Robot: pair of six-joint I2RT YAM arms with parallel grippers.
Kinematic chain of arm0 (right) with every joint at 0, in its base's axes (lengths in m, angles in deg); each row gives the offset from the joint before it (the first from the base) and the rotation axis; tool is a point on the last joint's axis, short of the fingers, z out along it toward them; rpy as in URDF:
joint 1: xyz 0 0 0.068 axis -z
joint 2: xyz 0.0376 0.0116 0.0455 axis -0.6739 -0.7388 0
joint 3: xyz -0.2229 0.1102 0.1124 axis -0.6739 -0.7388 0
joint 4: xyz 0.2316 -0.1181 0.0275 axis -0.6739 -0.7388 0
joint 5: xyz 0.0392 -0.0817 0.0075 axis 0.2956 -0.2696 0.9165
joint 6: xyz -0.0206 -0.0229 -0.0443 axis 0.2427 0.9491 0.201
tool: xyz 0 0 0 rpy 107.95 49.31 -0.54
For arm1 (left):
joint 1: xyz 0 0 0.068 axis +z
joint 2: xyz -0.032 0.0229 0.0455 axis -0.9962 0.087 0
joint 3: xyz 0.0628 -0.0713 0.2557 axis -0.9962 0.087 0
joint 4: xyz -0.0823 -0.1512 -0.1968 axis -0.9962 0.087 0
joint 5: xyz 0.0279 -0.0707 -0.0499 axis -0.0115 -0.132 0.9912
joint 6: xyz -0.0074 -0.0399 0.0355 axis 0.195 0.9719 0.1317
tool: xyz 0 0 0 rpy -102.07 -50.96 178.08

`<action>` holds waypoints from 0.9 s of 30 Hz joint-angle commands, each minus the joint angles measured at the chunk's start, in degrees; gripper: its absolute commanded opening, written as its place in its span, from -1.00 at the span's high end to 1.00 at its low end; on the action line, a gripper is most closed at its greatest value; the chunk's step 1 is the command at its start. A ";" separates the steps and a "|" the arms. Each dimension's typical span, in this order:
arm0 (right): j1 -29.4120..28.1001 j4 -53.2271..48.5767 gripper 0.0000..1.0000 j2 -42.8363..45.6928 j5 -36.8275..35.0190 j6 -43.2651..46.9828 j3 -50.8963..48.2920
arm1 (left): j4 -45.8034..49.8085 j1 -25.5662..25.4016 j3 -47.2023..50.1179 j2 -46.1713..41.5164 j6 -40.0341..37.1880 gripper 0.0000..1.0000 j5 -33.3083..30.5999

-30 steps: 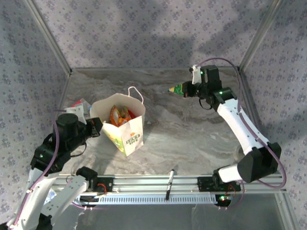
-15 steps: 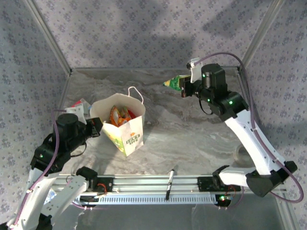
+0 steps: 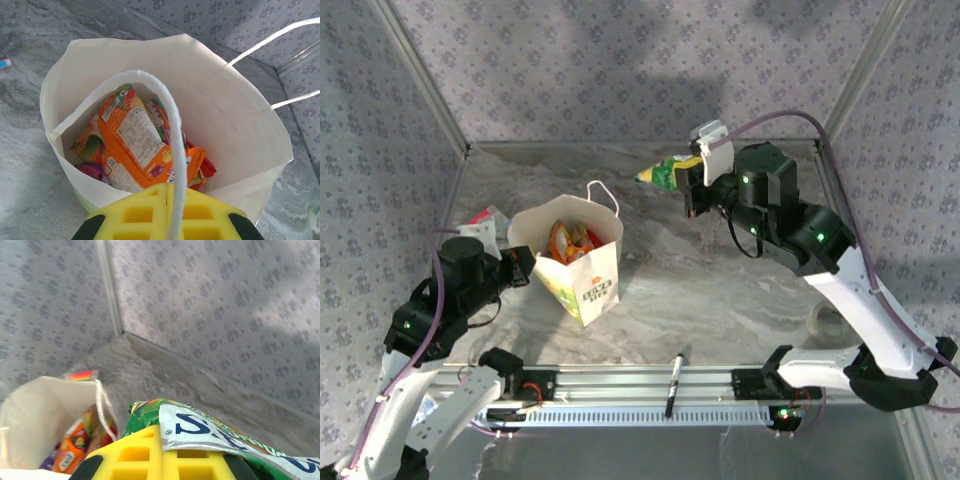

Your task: Place the snacks into the paper bag

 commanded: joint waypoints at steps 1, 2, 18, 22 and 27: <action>-3.50 1.20 1.00 -0.77 -2.75 4.58 4.52 | -0.74 0.10 0.47 -0.59 -0.33 0.94 0.79; -4.22 0.34 1.00 -1.43 -2.93 5.30 6.17 | -0.80 0.10 0.47 -0.55 -0.33 0.94 0.79; -14.76 -6.63 1.00 -15.94 8.48 13.28 24.89 | 0.32 0.09 -0.19 -0.94 -0.99 0.94 0.62; -15.14 -7.01 1.00 -18.21 10.61 13.60 27.38 | 0.63 0.08 -0.24 -1.03 -1.43 0.94 0.51; -15.21 -7.15 1.00 -20.89 13.43 13.56 29.99 | 1.52 0.11 -0.52 -1.29 -1.91 0.94 -0.46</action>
